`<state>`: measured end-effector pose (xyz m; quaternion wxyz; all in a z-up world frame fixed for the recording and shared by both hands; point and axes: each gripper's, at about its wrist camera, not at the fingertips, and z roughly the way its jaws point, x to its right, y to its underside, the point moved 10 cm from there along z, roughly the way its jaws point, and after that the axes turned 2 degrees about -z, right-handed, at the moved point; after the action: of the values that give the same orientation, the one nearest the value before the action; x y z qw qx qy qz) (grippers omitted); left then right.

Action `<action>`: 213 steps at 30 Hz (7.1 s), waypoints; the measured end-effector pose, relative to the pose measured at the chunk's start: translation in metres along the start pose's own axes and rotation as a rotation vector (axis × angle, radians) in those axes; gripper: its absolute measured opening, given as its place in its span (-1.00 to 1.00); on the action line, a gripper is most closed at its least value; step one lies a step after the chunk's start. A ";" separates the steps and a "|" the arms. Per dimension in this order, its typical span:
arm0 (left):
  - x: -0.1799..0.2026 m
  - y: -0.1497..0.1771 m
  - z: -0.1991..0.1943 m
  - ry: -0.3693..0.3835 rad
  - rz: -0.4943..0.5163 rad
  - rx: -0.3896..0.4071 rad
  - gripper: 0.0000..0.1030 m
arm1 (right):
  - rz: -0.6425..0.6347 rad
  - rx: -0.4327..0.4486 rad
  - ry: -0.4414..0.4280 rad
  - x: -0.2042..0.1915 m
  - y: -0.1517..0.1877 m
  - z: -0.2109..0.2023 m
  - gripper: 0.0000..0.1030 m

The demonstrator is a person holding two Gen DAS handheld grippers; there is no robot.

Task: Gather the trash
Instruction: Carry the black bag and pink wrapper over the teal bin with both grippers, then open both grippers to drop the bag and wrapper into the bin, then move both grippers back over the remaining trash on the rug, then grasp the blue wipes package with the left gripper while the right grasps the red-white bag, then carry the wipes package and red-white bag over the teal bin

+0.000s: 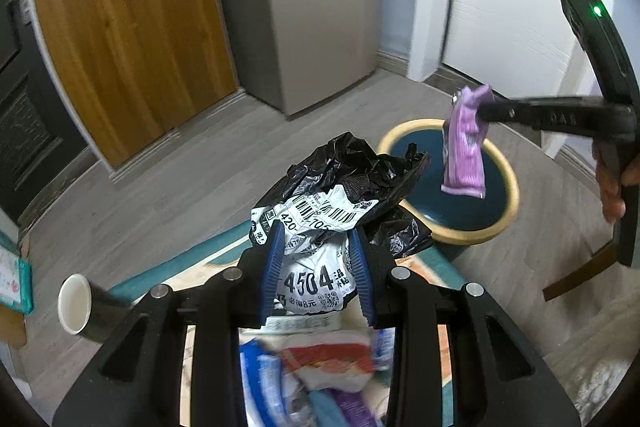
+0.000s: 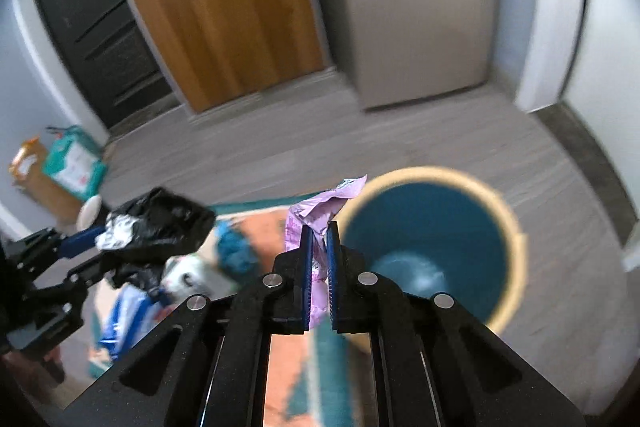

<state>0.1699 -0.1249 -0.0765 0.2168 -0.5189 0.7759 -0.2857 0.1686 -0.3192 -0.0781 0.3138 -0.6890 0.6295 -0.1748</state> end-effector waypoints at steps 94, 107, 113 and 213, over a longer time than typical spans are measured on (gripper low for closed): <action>-0.117 0.117 -0.067 -0.148 -0.296 -0.065 0.88 | -0.017 -0.113 -0.064 -0.120 0.103 0.017 0.90; -0.137 0.149 -0.035 -0.167 -0.359 -0.207 0.88 | -0.306 -0.228 -0.187 -0.199 0.148 0.059 0.83; -0.131 0.150 -0.029 -0.159 -0.336 -0.226 0.88 | -0.419 -0.293 -0.183 -0.216 0.169 0.077 0.26; 0.043 -0.035 0.003 0.052 -0.009 -0.020 -0.90 | 0.250 -0.010 -0.004 0.061 0.021 0.034 -0.76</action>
<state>0.1799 -0.1764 -0.0566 0.1897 -0.5171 0.7818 -0.2922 0.1829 -0.3721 -0.1265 0.3310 -0.6071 0.7106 -0.1298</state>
